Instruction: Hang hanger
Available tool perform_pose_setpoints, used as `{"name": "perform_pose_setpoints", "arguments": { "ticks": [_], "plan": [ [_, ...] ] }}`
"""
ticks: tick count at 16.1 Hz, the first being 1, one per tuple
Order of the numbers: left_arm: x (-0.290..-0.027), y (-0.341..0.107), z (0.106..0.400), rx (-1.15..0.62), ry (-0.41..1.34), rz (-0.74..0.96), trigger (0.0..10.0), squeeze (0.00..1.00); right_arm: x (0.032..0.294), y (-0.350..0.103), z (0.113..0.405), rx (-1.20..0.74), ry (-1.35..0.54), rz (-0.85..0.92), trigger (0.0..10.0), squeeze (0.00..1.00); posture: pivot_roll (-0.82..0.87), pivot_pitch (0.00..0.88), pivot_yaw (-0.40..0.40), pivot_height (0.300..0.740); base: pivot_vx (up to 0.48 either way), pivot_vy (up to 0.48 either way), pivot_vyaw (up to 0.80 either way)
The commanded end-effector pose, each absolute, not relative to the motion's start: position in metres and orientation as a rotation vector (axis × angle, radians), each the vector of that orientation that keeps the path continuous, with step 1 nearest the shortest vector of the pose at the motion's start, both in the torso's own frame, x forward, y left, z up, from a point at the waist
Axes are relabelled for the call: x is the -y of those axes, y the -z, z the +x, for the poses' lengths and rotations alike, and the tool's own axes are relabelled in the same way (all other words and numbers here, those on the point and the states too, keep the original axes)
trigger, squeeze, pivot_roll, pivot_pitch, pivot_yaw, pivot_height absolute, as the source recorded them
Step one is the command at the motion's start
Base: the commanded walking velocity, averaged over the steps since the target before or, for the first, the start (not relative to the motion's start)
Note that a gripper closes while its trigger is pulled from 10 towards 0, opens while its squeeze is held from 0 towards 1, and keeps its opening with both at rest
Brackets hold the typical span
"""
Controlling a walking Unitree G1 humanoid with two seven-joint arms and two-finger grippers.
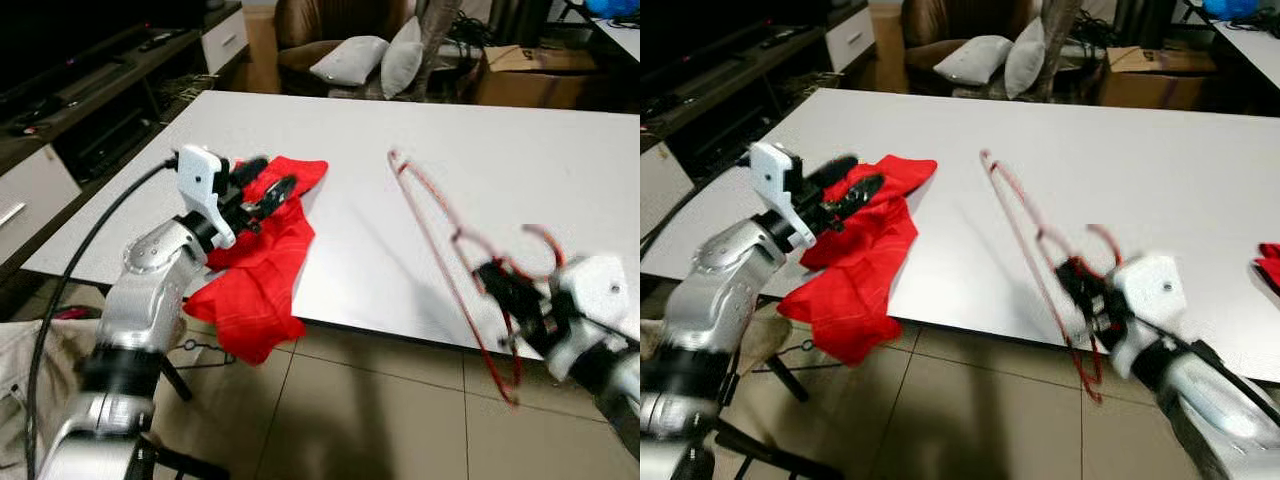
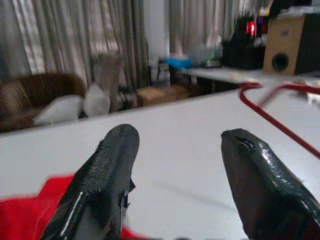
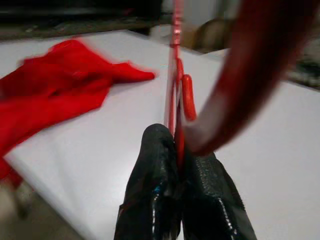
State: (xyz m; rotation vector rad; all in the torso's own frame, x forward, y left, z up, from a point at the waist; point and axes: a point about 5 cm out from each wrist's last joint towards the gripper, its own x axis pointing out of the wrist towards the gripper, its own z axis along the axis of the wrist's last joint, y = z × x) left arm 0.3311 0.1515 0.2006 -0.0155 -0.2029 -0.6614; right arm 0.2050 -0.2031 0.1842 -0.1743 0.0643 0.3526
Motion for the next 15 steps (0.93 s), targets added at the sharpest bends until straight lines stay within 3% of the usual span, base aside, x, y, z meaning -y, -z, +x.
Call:
{"name": "perform_pose_setpoints", "arguments": {
  "ticks": [1, 6, 7, 8, 11, 14, 15],
  "plan": [
    [-0.149, -0.205, 0.327, 0.211, 0.633, -0.005, 10.0, 0.00, 0.203, -0.180, 0.211, -0.074, -0.278, -0.163, 10.0, 0.00, -0.08, 0.000, 0.079, 0.740, 0.000, 0.480, 0.00],
    [-0.160, -0.190, 0.313, 0.112, 0.495, 0.039, 10.0, 0.00, 0.180, -0.174, 0.217, -0.040, -0.206, -0.056, 10.0, 0.00, -0.07, 0.000, 0.084, 0.740, 0.000, 0.480, -0.76],
    [-0.167, -0.190, 0.317, 0.113, 0.405, 0.165, 10.0, 0.00, 0.178, -0.172, 0.218, -0.041, -0.191, -0.046, 10.0, 0.00, -0.07, 0.000, 0.085, 0.740, 0.000, -0.480, -0.78],
    [-0.169, -0.190, 0.320, 0.109, 0.367, 0.181, 10.0, 0.00, 0.178, -0.171, 0.217, -0.040, -0.178, -0.040, 10.0, 0.00, -0.07, 0.000, 0.085, 0.740, 0.000, -0.480, 0.00],
    [-0.164, -0.187, 0.323, 0.075, 0.362, 0.083, 10.0, 0.00, 0.187, -0.173, 0.216, -0.030, -0.152, -0.060, 10.0, 0.00, -0.08, 0.000, 0.092, 0.740, 0.000, -0.256, 0.00],
    [-0.163, -0.174, 0.343, -0.032, 0.321, 0.159, 10.0, 0.00, 0.202, -0.174, 0.216, -0.076, -0.213, -0.162, 10.0, 0.00, -0.08, 0.000, 0.081, 0.740, 0.000, 0.000, 0.00],
    [-0.160, -0.168, 0.347, -0.086, 0.376, 0.140, 10.0, 1.00, 0.205, -0.173, 0.215, -0.097, -0.243, -0.201, 10.0, 0.00, -0.08, 0.000, 0.081, 0.740, 0.000, 0.000, 0.00]
  ]
}}
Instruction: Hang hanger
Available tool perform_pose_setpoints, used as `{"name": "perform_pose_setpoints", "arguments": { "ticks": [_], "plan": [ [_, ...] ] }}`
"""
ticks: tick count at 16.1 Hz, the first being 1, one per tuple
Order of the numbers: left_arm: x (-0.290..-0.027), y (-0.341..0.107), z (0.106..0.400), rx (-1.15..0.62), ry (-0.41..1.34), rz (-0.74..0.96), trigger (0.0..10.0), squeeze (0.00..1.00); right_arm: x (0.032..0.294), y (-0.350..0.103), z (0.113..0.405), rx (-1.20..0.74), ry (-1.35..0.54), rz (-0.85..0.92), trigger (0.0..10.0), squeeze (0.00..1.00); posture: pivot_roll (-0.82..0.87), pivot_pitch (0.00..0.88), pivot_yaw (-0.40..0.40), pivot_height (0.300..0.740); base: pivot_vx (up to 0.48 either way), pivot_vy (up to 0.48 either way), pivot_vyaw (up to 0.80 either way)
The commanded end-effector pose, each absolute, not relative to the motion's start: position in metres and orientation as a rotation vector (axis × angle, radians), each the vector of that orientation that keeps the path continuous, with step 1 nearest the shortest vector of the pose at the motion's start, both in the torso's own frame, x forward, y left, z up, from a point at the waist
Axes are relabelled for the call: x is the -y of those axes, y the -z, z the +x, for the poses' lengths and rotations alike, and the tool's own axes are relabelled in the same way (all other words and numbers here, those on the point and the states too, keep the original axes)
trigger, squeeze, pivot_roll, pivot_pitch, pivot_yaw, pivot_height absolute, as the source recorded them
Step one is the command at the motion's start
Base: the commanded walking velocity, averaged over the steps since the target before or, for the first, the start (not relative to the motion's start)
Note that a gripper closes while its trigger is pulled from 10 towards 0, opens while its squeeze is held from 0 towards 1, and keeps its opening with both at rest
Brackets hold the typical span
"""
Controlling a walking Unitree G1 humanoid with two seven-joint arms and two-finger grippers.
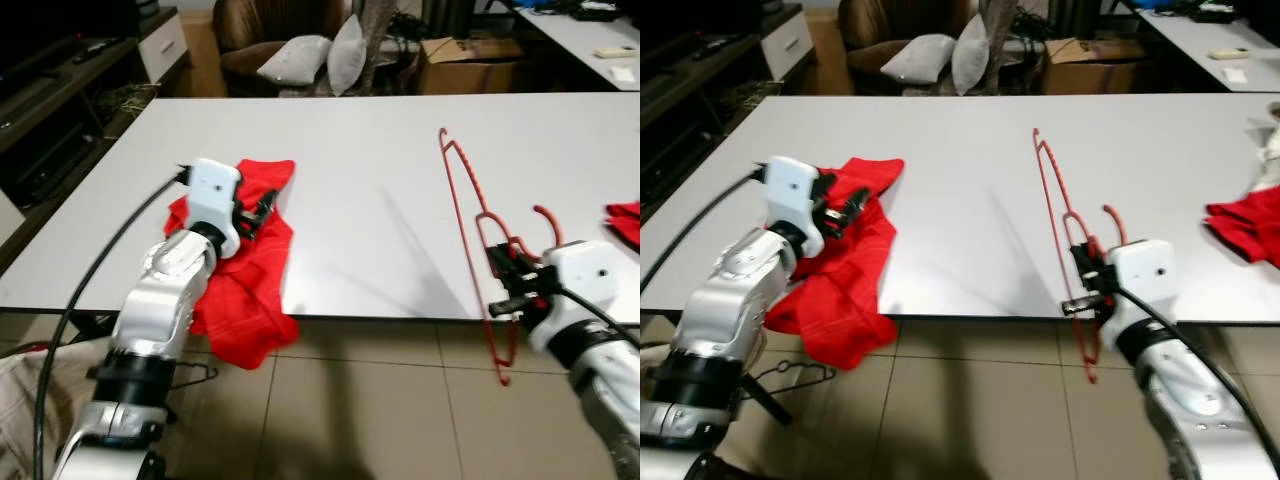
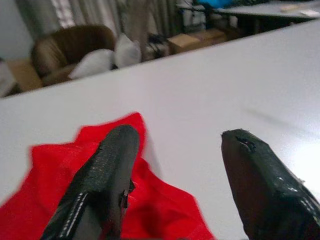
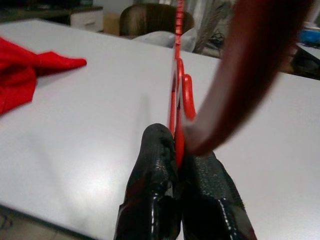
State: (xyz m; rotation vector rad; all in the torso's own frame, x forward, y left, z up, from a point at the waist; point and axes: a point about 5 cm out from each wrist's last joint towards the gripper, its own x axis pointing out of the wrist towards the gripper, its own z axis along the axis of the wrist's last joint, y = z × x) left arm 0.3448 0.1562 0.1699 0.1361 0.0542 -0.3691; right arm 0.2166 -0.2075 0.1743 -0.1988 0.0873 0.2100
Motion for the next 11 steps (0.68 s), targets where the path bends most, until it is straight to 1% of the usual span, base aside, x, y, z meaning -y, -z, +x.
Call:
{"name": "perform_pose_setpoints", "arguments": {
  "ticks": [1, 2, 3, 4, 5, 6, 7, 8, 9, 10, 11],
  "plan": [
    [-0.153, -0.163, 0.347, -0.128, 0.450, 0.137, 10.0, 1.00, 0.207, -0.173, 0.214, -0.115, -0.273, -0.234, 10.0, 0.00, -0.09, 0.000, 0.084, 0.740, 0.000, 0.000, 0.00],
    [-0.148, -0.153, 0.346, -0.193, 0.525, 0.178, 10.0, 1.00, 0.208, -0.174, 0.212, -0.126, -0.307, -0.250, 10.0, 0.00, -0.09, 0.000, 0.091, 0.740, 0.000, 0.000, 0.00],
    [-0.146, -0.148, 0.346, -0.221, 0.549, 0.197, 10.0, 1.00, 0.207, -0.174, 0.211, -0.129, -0.319, -0.254, 10.0, 0.00, -0.09, 0.000, 0.096, 0.740, 0.000, 0.000, 0.00],
    [-0.148, -0.136, 0.345, -0.300, 0.566, 0.254, 10.0, 1.00, 0.206, -0.175, 0.209, -0.132, -0.339, -0.262, 10.0, 0.00, -0.10, 0.000, 0.103, 0.740, 0.000, 0.000, 0.00],
    [-0.150, -0.130, 0.346, -0.334, 0.565, 0.282, 10.0, 1.00, 0.206, -0.175, 0.208, -0.133, -0.344, -0.263, 10.0, 0.00, -0.10, 0.000, 0.106, 0.740, 0.000, 0.000, 0.00],
    [-0.155, -0.122, 0.348, -0.378, 0.555, 0.323, 10.0, 0.75, 0.205, -0.175, 0.206, -0.135, -0.349, -0.264, 10.0, 0.00, -0.10, 0.000, 0.114, 0.740, 0.000, 0.000, 0.00],
    [-0.155, -0.115, 0.347, -0.430, 0.593, 0.316, 10.0, 0.31, 0.204, -0.174, 0.204, -0.142, -0.357, -0.267, 10.0, 0.00, -0.11, 0.000, 0.128, 0.740, 0.000, 0.000, 0.00],
    [-0.155, -0.111, 0.347, -0.452, 0.608, 0.325, 10.0, 0.21, 0.204, -0.174, 0.203, -0.144, -0.360, -0.268, 10.0, 0.00, -0.11, 0.000, 0.128, 0.740, 0.000, 0.000, 0.00],
    [-0.158, -0.107, 0.349, -0.455, 0.617, 0.383, 10.0, 0.11, 0.203, -0.173, 0.201, -0.148, -0.364, -0.271, 10.0, 0.00, -0.12, 0.000, 0.142, 0.740, 0.000, 0.000, 0.00],
    [-0.168, -0.100, 0.355, -0.457, 0.580, 0.480, 10.0, 0.09, 0.202, -0.172, 0.199, -0.155, -0.358, -0.278, 10.0, 0.00, -0.13, 0.000, 0.150, 0.740, 0.000, 0.000, 0.00],
    [-0.173, -0.102, 0.360, -0.436, 0.533, 0.532, 10.0, 0.09, 0.203, -0.173, 0.198, -0.155, -0.351, -0.278, 10.0, 0.00, -0.13, 0.000, 0.149, 0.740, 0.000, 0.000, 0.00]
  ]
}}
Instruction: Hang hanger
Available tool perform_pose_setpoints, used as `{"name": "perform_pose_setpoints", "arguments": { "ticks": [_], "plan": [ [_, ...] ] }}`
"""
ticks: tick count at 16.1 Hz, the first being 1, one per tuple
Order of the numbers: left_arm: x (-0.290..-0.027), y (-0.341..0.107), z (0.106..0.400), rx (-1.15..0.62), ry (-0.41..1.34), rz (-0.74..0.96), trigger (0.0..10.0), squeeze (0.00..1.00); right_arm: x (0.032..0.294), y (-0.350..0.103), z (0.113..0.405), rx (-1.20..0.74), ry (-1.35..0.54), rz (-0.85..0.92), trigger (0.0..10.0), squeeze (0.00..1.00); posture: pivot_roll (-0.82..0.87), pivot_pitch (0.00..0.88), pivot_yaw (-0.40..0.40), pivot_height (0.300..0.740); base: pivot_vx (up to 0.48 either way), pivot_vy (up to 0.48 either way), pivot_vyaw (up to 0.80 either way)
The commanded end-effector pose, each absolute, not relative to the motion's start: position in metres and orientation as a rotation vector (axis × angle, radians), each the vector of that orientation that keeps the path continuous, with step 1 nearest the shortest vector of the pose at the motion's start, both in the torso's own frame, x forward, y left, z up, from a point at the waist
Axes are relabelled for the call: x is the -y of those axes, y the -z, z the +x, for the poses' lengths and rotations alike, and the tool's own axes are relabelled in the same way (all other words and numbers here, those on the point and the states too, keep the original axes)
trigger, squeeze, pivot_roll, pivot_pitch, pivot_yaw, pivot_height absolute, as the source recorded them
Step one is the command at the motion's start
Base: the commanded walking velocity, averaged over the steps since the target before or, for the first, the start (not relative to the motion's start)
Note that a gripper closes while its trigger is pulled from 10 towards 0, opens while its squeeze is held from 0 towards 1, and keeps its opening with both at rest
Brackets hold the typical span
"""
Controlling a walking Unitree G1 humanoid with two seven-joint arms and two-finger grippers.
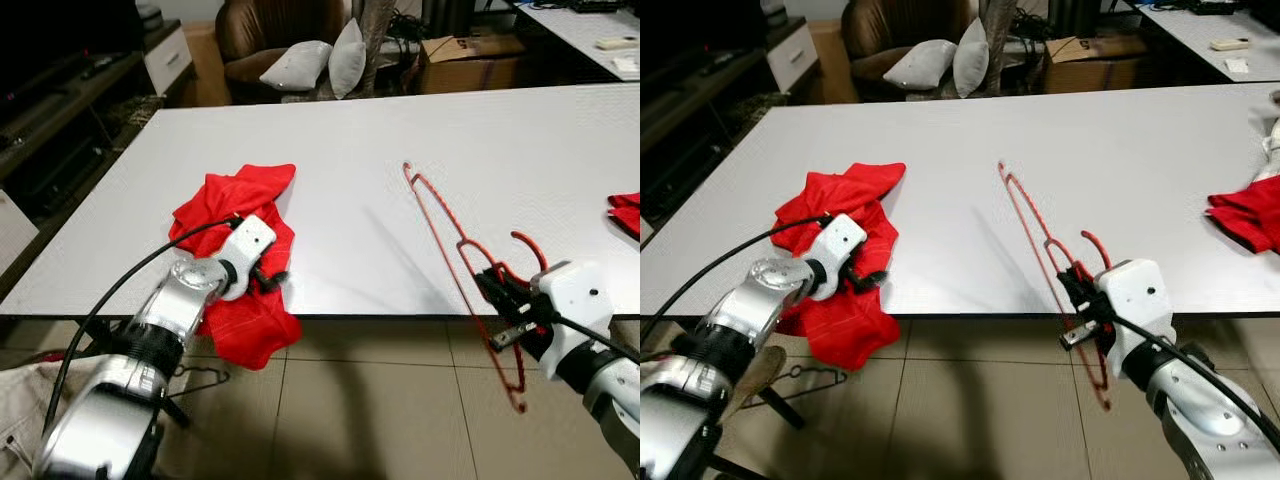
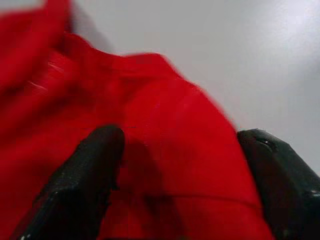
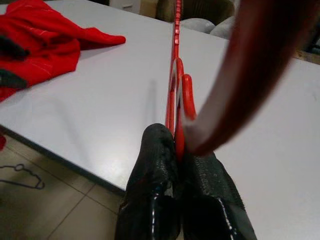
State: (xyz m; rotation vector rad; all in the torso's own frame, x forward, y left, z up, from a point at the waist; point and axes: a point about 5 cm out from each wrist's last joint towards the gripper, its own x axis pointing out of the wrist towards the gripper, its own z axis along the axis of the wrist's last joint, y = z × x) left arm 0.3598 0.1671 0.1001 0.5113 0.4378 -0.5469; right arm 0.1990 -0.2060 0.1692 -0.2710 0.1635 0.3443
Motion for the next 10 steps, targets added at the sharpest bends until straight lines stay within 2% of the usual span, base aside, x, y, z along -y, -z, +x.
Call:
{"name": "perform_pose_setpoints", "arguments": {
  "ticks": [1, 5, 7, 9, 10],
  "plan": [
    [-0.176, -0.106, 0.366, -0.394, 0.485, 0.584, 10.0, 0.07, 0.204, -0.172, 0.198, -0.156, -0.347, -0.272, 10.0, 0.00, -0.13, 0.000, 0.149, 0.740, 0.000, 0.000, 0.00],
    [-0.184, -0.117, 0.381, -0.342, 0.307, 0.608, 10.0, 0.05, 0.204, -0.172, 0.201, -0.161, -0.355, -0.274, 10.0, 0.00, -0.14, 0.000, 0.133, 0.740, 0.000, 0.000, 0.00],
    [-0.190, -0.119, 0.384, -0.327, 0.243, 0.702, 10.0, 0.02, 0.204, -0.173, 0.204, -0.160, -0.374, -0.289, 10.0, 0.00, -0.15, 0.000, 0.128, 0.740, 0.000, 0.000, 0.00],
    [-0.190, -0.126, 0.387, -0.295, 0.232, 0.627, 10.0, 0.00, 0.205, -0.178, 0.205, -0.152, -0.384, -0.294, 10.0, 0.00, -0.16, 0.000, 0.139, 0.740, 0.000, 0.000, 0.00],
    [-0.184, -0.133, 0.389, -0.246, 0.269, 0.503, 10.0, 0.00, 0.206, -0.182, 0.204, -0.142, -0.399, -0.300, 10.0, 0.00, -0.16, 0.000, 0.147, 0.740, 0.000, 0.000, 0.00]
  ]
}}
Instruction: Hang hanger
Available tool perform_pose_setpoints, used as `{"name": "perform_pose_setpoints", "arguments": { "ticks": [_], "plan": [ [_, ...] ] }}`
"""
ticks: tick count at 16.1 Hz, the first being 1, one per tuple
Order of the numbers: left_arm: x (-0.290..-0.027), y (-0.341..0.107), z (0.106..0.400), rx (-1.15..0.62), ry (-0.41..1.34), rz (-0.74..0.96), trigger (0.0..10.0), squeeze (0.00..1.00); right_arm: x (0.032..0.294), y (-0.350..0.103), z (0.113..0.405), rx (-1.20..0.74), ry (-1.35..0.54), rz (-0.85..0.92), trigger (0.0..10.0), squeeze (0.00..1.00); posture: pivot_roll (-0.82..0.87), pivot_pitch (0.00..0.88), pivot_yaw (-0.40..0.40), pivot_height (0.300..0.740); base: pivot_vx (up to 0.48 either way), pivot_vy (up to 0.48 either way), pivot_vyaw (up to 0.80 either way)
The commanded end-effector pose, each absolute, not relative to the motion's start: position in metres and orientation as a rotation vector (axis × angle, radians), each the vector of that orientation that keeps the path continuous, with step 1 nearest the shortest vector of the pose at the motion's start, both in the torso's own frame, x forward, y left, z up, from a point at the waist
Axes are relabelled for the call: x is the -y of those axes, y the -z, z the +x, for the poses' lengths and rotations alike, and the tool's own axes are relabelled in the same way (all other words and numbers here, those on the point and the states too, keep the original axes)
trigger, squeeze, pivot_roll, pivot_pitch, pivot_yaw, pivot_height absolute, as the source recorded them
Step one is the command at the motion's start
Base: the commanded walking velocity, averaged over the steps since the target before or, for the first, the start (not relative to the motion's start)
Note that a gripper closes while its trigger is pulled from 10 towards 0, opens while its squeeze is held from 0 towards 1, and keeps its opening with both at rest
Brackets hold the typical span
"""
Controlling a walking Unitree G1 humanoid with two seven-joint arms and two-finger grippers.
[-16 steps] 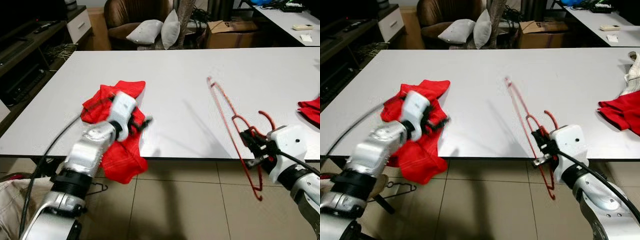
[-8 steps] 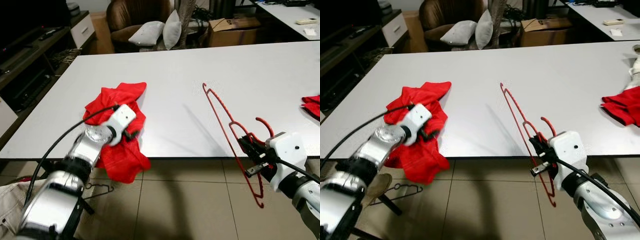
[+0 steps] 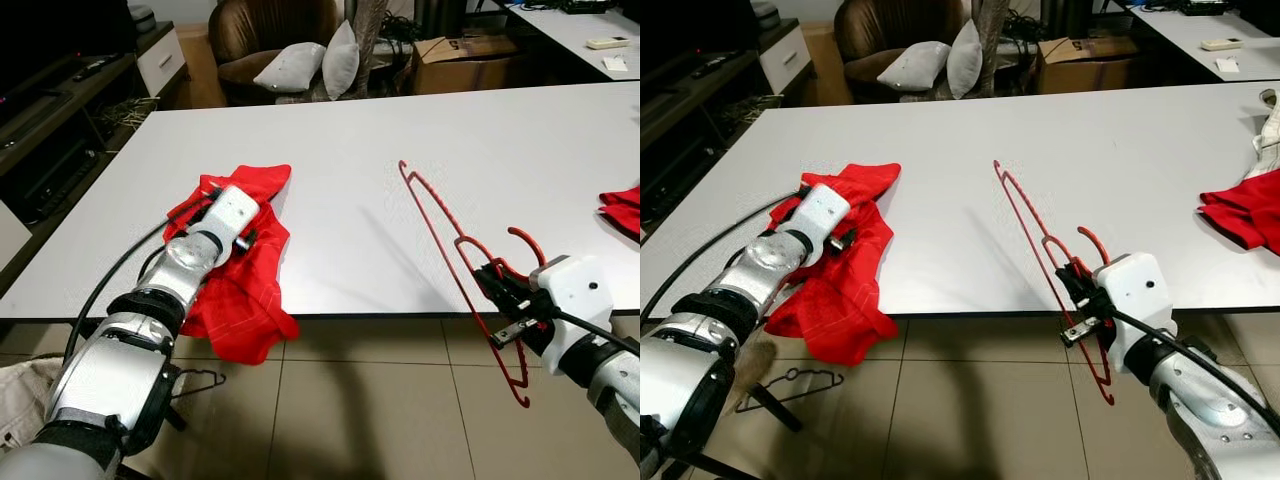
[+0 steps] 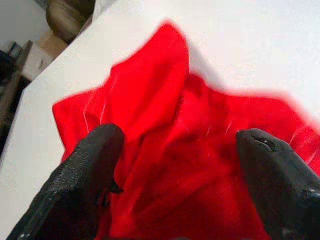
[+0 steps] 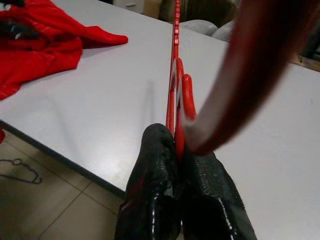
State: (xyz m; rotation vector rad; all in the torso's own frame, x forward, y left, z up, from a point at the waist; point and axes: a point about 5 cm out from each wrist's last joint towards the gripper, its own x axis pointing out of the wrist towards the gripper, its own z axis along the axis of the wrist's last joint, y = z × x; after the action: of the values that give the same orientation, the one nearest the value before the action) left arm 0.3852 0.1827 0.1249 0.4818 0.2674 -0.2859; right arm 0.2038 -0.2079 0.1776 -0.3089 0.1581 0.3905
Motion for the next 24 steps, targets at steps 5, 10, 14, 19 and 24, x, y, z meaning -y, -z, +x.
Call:
{"name": "perform_pose_setpoints", "arguments": {
  "ticks": [5, 10, 14, 19, 24],
  "plan": [
    [-0.157, -0.186, 0.385, 0.051, 0.731, 0.205, 10.0, 1.00, 0.215, -0.203, 0.217, -0.131, -0.571, -0.358, 10.0, 0.00, -0.13, 0.000, 0.127, 0.740, 0.000, 0.000, 0.00],
    [-0.146, -0.252, 0.373, 0.222, 1.010, 0.291, 10.0, 1.00, 0.230, -0.218, 0.247, -0.133, -0.761, -0.462, 10.0, 0.00, -0.10, 0.000, 0.055, 0.740, 0.000, 0.000, 0.00],
    [-0.121, -0.262, 0.364, 0.124, 1.198, 0.375, 10.0, 0.00, 0.212, -0.230, 0.260, -0.119, -1.050, -0.474, 10.0, 0.00, -0.08, 0.000, 0.038, 0.740, 0.000, 0.000, 0.00],
    [-0.093, -0.249, 0.344, 0.038, 1.425, 0.434, 10.0, 0.00, 0.200, -0.233, 0.266, -0.133, -1.223, -0.571, 10.0, 0.00, -0.07, 0.000, 0.006, 0.740, 0.000, 0.000, 0.00],
    [-0.080, -0.248, 0.321, 0.022, 1.618, 0.347, 0.0, 0.00, 0.198, -0.232, 0.275, -0.155, -1.231, -0.663, 10.0, 0.00, -0.08, 0.000, 0.014, 0.740, 0.000, 0.000, 0.00]
  ]
}}
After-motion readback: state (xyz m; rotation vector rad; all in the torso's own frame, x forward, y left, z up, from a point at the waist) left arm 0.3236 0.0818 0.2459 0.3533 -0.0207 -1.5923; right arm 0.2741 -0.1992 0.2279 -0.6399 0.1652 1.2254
